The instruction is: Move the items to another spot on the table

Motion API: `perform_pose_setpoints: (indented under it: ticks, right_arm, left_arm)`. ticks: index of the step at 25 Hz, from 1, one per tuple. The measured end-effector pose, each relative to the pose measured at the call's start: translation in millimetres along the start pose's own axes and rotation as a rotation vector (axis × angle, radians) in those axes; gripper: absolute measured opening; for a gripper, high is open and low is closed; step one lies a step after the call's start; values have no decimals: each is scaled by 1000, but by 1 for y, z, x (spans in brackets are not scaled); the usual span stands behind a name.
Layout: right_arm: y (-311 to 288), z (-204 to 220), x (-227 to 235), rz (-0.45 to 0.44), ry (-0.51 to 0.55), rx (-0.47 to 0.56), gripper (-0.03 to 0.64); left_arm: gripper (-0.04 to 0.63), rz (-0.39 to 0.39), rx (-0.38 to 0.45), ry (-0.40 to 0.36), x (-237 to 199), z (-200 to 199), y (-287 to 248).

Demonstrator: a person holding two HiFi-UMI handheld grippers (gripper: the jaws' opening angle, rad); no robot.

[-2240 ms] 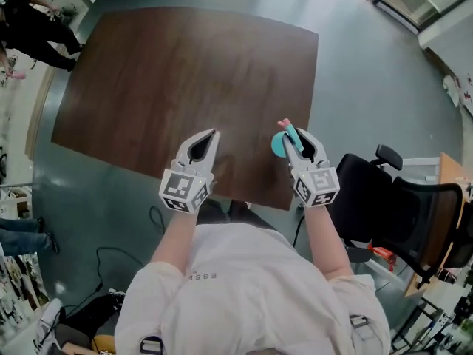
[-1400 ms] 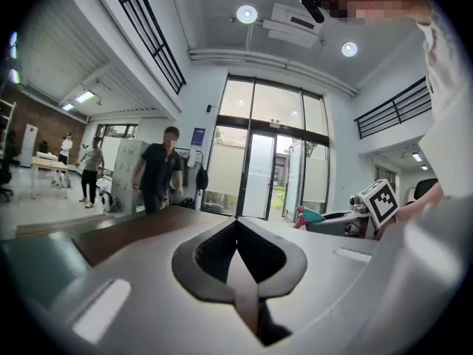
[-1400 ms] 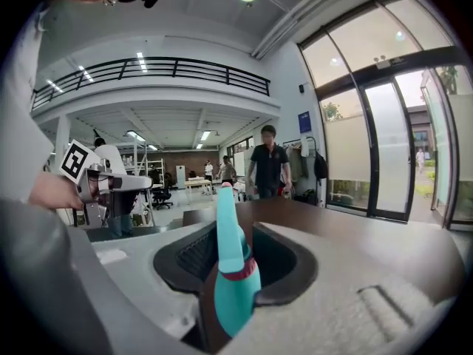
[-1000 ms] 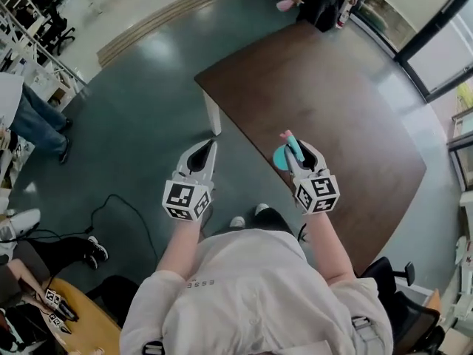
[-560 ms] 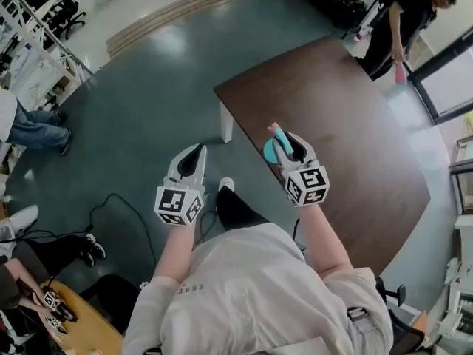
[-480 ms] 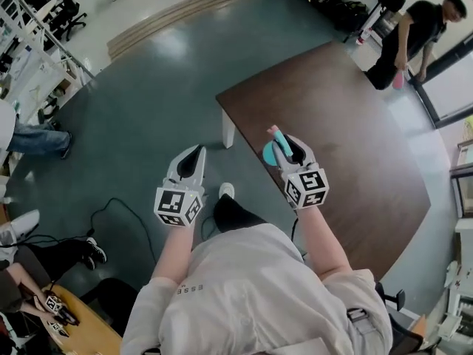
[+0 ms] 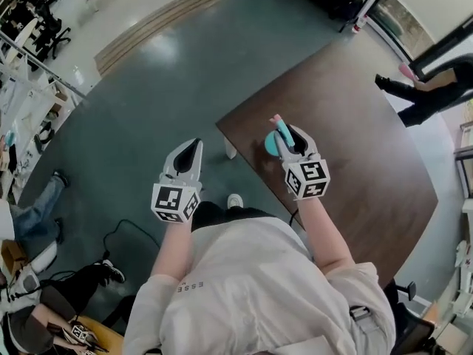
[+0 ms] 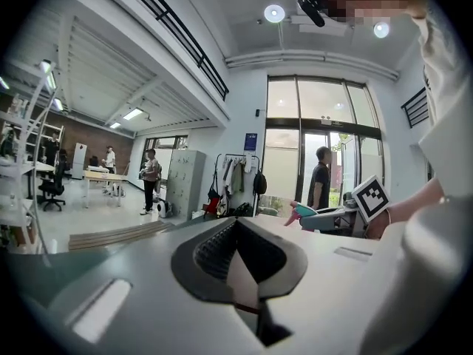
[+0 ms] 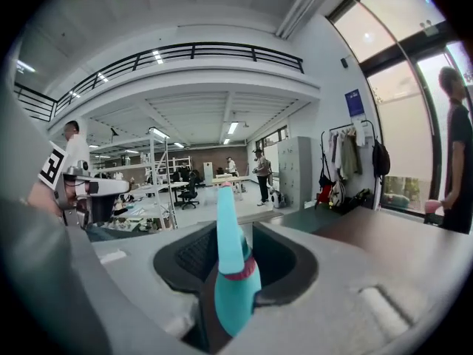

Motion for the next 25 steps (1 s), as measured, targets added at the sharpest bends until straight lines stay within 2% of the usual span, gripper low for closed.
perform_pose_setpoints:
  ticks: [3, 6, 10, 18, 25]
  right_arm:
    - [-14, -8, 1, 41, -18, 19, 120]
    - [-34, -15, 5, 74, -41, 23, 120]
    - [-54, -19, 21, 151, -101, 2, 120]
    - [-89, -33, 37, 319, -232, -25, 120]
    - [-109, -28, 31, 419, -322, -18, 120]
  left_arm:
    - [15, 36, -23, -15, -20, -8, -21]
    - [15, 84, -40, -71, -36, -20, -48]
    - [15, 208, -57, -98, -53, -40, -100]
    - [15, 443, -147, -166, -89, -78, -195]
    - [15, 627, -214, -220, -93, -80, -246]
Point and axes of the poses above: the fingertips, and each gripper's own axes: y backward along the fingers, x to its right, z out of its underside, the point moved 10 cm from there along y, backward along the fingers, and after that the axes turned 15 degrees about -x, right-handed, at the moved point
